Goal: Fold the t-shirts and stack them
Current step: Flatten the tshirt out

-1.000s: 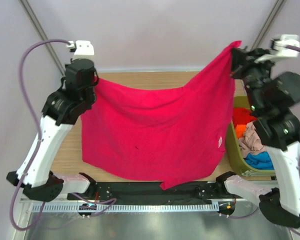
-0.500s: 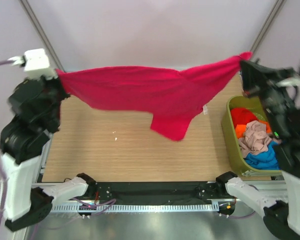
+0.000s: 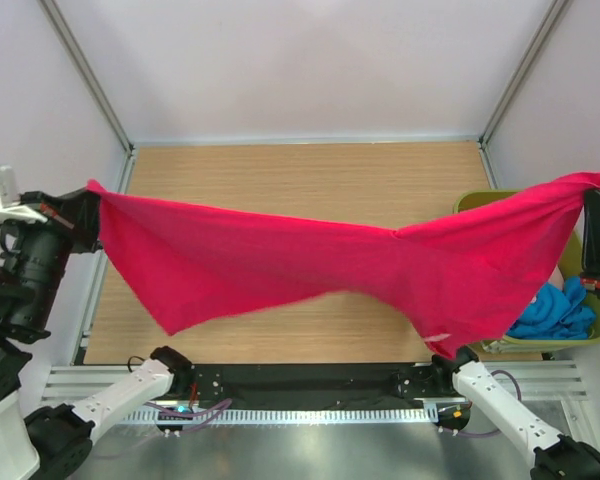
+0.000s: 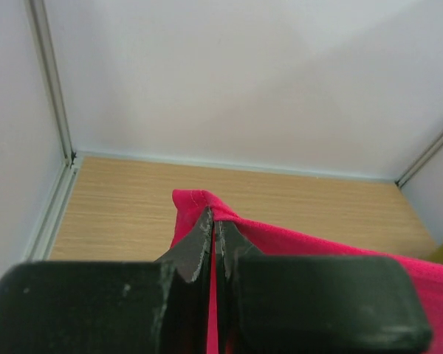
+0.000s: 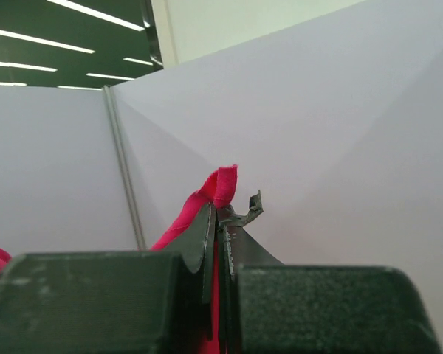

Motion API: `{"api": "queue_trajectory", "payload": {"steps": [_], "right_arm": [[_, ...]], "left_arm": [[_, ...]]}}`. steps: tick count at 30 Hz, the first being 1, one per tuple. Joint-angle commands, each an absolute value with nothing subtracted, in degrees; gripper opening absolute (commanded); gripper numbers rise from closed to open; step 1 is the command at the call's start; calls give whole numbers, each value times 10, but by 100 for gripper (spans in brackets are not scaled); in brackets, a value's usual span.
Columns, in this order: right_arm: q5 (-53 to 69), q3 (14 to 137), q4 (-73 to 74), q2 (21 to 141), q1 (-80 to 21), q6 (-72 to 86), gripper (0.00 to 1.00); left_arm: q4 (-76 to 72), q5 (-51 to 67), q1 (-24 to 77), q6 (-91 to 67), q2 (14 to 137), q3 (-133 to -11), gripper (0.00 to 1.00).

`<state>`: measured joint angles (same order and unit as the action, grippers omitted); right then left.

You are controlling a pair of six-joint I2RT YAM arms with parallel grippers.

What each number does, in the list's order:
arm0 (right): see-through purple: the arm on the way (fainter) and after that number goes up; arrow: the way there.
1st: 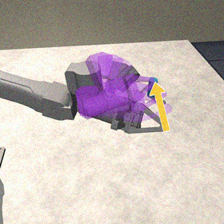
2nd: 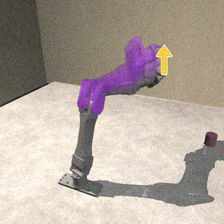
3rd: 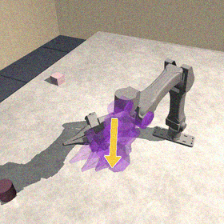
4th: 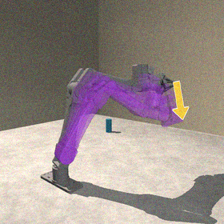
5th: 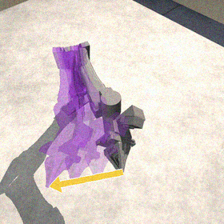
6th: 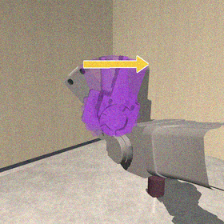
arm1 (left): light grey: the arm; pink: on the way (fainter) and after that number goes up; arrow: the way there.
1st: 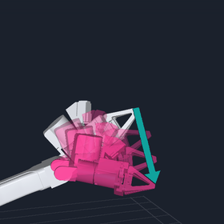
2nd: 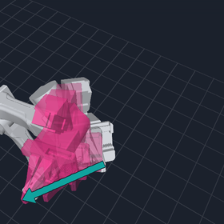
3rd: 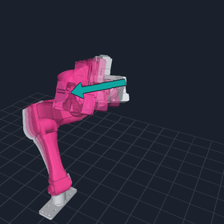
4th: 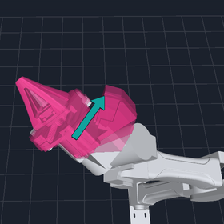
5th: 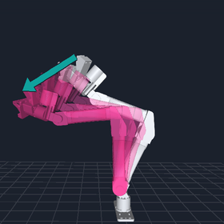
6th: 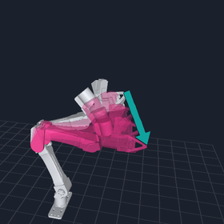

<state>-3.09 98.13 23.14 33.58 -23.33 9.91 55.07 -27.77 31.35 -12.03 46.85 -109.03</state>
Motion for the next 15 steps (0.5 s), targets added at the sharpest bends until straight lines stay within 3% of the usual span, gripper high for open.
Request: {"api": "queue_trajectory", "payload": {"steps": [1,10,15], "right_arm": [[-77,976,205,374,-232,45,1],[-172,959,125,560,-247,-90,1],[-135,860,48,678,-239,-89,1]], "left_arm": [[570,-252,309,-120,511,-1089,0],[470,-365,304,-16,633,-997,0],[416,-197,165,-56,700,-912,0]]}}
